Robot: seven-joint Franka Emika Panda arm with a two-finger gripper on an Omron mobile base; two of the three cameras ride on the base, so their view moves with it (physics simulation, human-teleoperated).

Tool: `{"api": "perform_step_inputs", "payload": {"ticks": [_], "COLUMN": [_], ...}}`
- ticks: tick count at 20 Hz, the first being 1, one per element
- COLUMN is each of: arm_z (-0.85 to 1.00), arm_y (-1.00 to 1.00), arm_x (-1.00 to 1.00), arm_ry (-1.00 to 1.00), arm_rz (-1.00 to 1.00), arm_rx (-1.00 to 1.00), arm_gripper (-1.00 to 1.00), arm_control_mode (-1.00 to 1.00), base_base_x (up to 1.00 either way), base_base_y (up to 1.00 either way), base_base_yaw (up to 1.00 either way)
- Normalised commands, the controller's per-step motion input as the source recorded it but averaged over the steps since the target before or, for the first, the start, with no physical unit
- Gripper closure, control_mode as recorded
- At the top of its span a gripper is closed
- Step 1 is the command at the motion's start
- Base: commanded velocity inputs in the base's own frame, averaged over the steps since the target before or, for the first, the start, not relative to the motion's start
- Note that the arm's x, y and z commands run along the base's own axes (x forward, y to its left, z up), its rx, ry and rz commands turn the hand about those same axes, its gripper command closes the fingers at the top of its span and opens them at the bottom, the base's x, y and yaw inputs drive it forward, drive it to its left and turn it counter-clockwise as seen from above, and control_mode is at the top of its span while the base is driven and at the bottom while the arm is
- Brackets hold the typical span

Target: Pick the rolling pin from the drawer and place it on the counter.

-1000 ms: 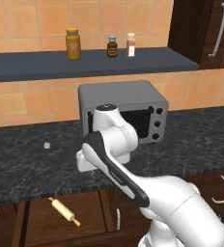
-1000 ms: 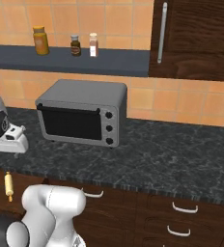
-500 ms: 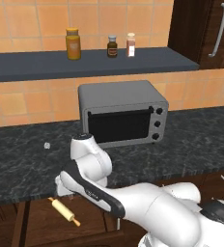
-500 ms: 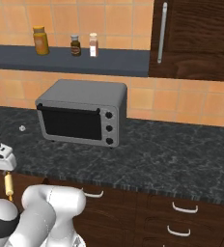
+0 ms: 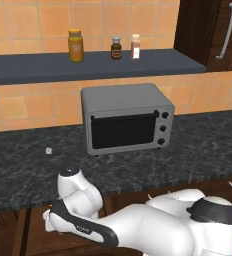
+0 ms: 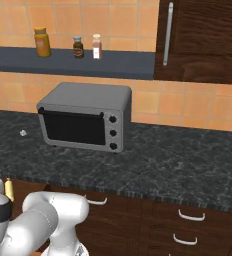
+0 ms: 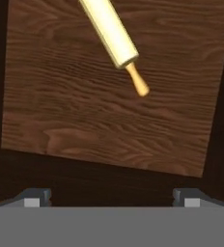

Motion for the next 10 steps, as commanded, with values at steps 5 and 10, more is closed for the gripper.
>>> {"api": "perform_step_inputs", "payload": {"ticks": [5, 10], "arm_z": [-0.27, -0.15], "arm_y": [0.0, 0.0], "arm_x": [-0.46, -0.32], "arm_ry": [0.0, 0.0], "arm_rz": [0.0, 0.0], "arm_rx": [0.0, 0.0], "arm_gripper": [-1.0, -1.0], "arm_control_mode": [-1.0, -1.0], "base_base_x": [0.0, 0.0], "base_base_y": [0.0, 0.0], "base_base_yaw": [0.0, 0.0]}}
